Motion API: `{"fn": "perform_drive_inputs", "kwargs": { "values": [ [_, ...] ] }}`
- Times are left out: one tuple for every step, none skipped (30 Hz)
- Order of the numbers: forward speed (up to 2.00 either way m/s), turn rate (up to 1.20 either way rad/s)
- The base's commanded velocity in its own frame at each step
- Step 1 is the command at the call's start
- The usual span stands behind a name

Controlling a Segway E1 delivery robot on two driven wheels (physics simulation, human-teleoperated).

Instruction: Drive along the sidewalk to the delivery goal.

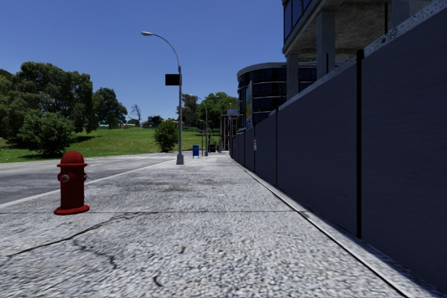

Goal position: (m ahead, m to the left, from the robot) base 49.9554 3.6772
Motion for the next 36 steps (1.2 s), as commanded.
{"fn": "perform_drive_inputs", "kwargs": {
  "values": [
    [2.00, 0.00],
    [2.00, 0.00],
    [2.00, 0.00],
    [2.00, 0.00],
    [2.00, 0.00],
    [2.00, 0.00],
    [2.00, 0.00],
    [2.00, 0.00],
    [2.00, 0.00],
    [2.00, 0.00],
    [2.00, 0.00],
    [2.00, 0.00],
    [2.00, 0.00],
    [2.00, 0.00],
    [2.00, 0.00],
    [2.00, 0.00],
    [2.00, 0.00],
    [2.00, 0.00],
    [2.00, 0.00],
    [2.00, 0.00],
    [2.00, 0.00],
    [2.00, 0.00],
    [2.00, 0.00],
    [2.00, 0.00],
    [2.00, 0.00],
    [2.00, 0.00],
    [2.00, 0.00],
    [2.00, 0.00],
    [2.00, 0.00],
    [2.00, 0.00],
    [2.00, 0.00],
    [2.00, 0.00],
    [2.00, 0.00],
    [2.00, 0.00],
    [2.00, 0.00],
    [2.00, 0.00]
  ]
}}
